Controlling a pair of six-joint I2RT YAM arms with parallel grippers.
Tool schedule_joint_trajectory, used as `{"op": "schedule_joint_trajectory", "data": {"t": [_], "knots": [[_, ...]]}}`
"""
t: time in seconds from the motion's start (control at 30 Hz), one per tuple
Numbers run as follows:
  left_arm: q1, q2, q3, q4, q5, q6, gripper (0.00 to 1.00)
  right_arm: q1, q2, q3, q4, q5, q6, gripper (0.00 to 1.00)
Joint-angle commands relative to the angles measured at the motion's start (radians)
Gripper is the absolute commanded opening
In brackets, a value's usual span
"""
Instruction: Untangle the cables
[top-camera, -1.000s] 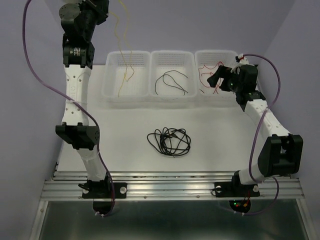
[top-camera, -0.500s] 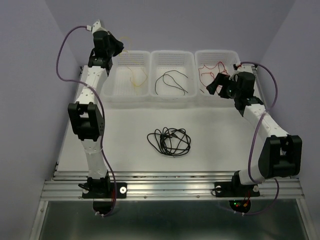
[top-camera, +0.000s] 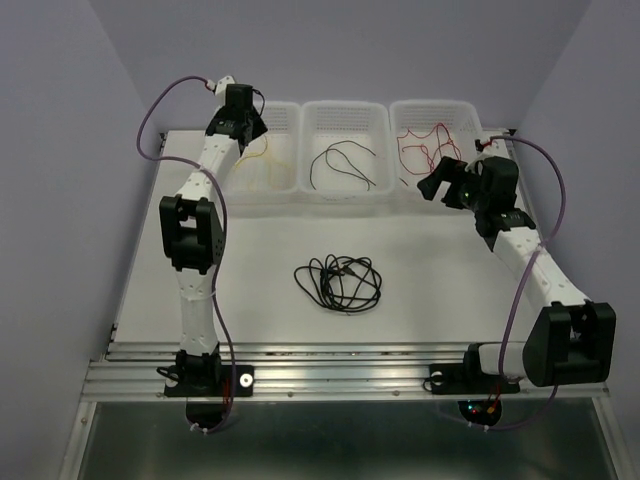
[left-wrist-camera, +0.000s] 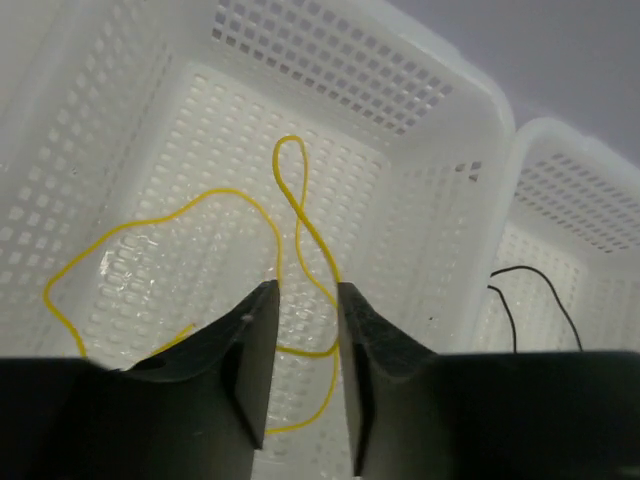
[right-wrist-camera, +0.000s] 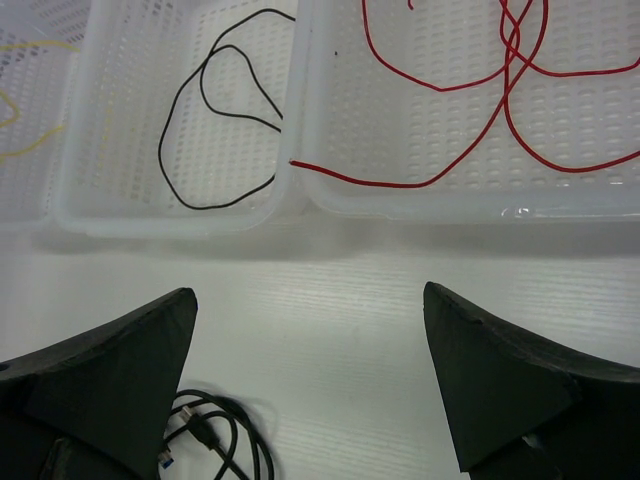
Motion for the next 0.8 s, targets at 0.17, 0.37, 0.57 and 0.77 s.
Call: {"op": "schedule_joint_trajectory", "data": {"t": [0.17, 0.37, 0.57, 0.77], "knots": [[-0.054, -0.165, 0.054, -0.19, -0.141, 0.026, 0.99, -0.002, -0.158, -0.048, -0.073, 0.053, 0.035, 1.0], [-0.126, -0.338, 0.06, -0.259, -0.204, 0.038, 0.99, 0.106, -0.224, -0.028, -0.194, 0.053, 0.0, 1.0], [-0.266, -0.643, -0.286, -0.258, -0.21, -0.046, 0.99, 0.386, -0.236, -0.103, -0.227, 0.172, 0.078, 1.0], [-0.389, -1.01, -1.0, -0.046, -0.106, -0.258, 0.99, 0.55, -0.134, -0.18, -0.211, 0.33, 0.187, 1.0]]}}
